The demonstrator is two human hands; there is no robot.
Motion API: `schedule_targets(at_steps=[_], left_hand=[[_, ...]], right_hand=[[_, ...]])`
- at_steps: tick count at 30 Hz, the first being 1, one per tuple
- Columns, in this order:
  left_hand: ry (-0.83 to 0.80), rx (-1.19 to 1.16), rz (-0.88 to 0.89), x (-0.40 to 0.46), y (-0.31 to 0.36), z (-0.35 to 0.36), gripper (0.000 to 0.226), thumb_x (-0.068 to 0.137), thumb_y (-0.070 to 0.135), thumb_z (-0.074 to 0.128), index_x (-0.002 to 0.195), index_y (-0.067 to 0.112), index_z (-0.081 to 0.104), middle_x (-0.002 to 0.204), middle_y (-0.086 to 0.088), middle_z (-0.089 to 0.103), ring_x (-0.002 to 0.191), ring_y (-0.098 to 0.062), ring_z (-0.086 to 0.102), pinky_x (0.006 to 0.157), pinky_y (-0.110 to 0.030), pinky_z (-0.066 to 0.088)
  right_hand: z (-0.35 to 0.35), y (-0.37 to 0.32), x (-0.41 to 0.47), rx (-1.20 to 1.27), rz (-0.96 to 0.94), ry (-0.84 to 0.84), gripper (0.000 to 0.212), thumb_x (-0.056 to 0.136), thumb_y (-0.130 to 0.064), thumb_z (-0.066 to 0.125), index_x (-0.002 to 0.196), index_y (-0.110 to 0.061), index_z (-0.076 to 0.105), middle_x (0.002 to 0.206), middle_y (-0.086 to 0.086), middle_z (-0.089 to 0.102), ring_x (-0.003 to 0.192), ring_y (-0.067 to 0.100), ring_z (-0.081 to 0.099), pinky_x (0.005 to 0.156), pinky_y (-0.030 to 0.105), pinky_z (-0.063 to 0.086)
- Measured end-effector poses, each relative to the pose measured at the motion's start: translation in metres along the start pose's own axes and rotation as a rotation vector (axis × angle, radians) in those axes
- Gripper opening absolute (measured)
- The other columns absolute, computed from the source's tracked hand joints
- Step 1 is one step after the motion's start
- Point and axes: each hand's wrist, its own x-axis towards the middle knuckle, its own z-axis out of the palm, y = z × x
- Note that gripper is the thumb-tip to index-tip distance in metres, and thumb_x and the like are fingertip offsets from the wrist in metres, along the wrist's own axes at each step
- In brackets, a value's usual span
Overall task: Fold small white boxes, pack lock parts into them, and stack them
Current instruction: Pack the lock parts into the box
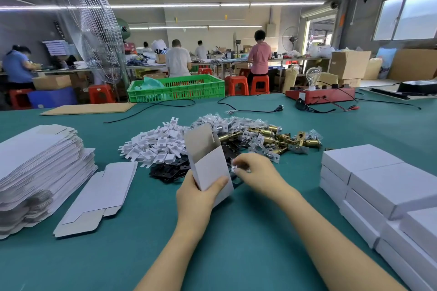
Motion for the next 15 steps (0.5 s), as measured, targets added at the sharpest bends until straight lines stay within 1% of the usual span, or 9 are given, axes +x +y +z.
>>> schedule_targets(at_steps=[2,3,5,7,9,10,12,14,15], left_hand=[[0.015,0.006,0.012,0.001,-0.001,0.000,0.033,0.073,0.016,0.084,0.090,0.034,0.061,0.092,0.020,0.067,0.075,0.017,0.059,0.059,-0.003,0.042],[0.017,0.007,0.017,0.001,-0.001,-0.001,0.033,0.073,0.016,0.084,0.090,0.034,0.061,0.092,0.020,0.067,0.076,0.017,0.059,0.060,-0.003,0.042],[0.012,0.010,0.027,0.000,-0.001,-0.001,0.034,0.073,0.017,0.084,0.092,0.035,0.062,0.091,0.022,0.067,0.077,0.017,0.059,0.060,-0.002,0.041],[-0.001,0.009,0.035,-0.001,-0.002,0.000,0.035,0.073,0.017,0.085,0.093,0.035,0.063,0.086,0.026,0.069,0.078,0.016,0.060,0.061,-0.002,0.042],[-0.014,0.030,0.045,-0.001,-0.004,0.001,0.034,0.072,0.017,0.085,0.090,0.033,0.062,0.081,0.032,0.068,0.077,0.015,0.060,0.060,-0.003,0.042],[-0.022,0.057,0.054,-0.001,-0.005,0.001,0.033,0.072,0.019,0.085,0.087,0.033,0.060,0.080,0.035,0.066,0.076,0.015,0.060,0.060,-0.004,0.043],[-0.039,0.113,0.075,-0.002,-0.005,0.000,0.032,0.072,0.022,0.085,0.084,0.033,0.057,0.080,0.038,0.063,0.075,0.014,0.059,0.060,-0.007,0.044],[-0.037,0.114,0.077,-0.002,-0.004,0.000,0.032,0.072,0.022,0.085,0.083,0.034,0.058,0.080,0.039,0.063,0.075,0.014,0.058,0.062,-0.008,0.045],[-0.030,0.103,0.069,-0.002,-0.004,0.000,0.032,0.071,0.022,0.086,0.084,0.034,0.058,0.080,0.038,0.063,0.076,0.015,0.058,0.063,-0.008,0.045]], right_hand=[[0.010,-0.006,-0.004,-0.066,-0.115,-0.179,0.026,0.089,-0.006,0.049,0.109,-0.009,0.064,0.110,0.009,0.061,0.107,0.026,0.054,0.090,0.036,0.045],[0.016,-0.007,-0.004,-0.123,-0.151,-0.206,0.020,0.088,-0.003,0.045,0.099,-0.005,0.062,0.105,0.012,0.060,0.104,0.029,0.054,0.086,0.039,0.045],[0.021,-0.005,-0.005,-0.204,-0.135,-0.180,0.012,0.087,-0.003,0.044,0.081,-0.009,0.052,0.097,0.013,0.058,0.097,0.032,0.053,0.075,0.036,0.042],[0.022,-0.002,-0.003,-0.231,-0.097,-0.140,0.020,0.087,-0.003,0.045,0.075,-0.018,0.046,0.095,0.012,0.058,0.094,0.030,0.053,0.068,0.031,0.034],[0.021,0.002,-0.001,-0.229,-0.084,-0.110,0.018,0.085,0.000,0.047,0.079,-0.017,0.050,0.099,0.012,0.059,0.096,0.030,0.052,0.068,0.030,0.032],[0.022,0.005,0.000,-0.230,-0.084,-0.094,0.017,0.084,0.001,0.047,0.087,-0.014,0.055,0.101,0.011,0.060,0.097,0.030,0.051,0.069,0.030,0.032],[0.023,0.010,0.002,-0.236,-0.099,-0.081,0.025,0.084,0.003,0.049,0.100,-0.011,0.061,0.104,0.009,0.062,0.100,0.029,0.051,0.072,0.032,0.035],[0.018,0.012,0.002,-0.177,-0.078,-0.044,0.023,0.085,0.000,0.054,0.096,-0.014,0.067,0.101,0.006,0.066,0.098,0.026,0.054,0.078,0.033,0.043],[0.013,0.011,0.001,-0.092,-0.030,-0.003,0.020,0.085,-0.002,0.056,0.091,-0.017,0.069,0.097,0.004,0.067,0.094,0.023,0.057,0.079,0.032,0.046]])
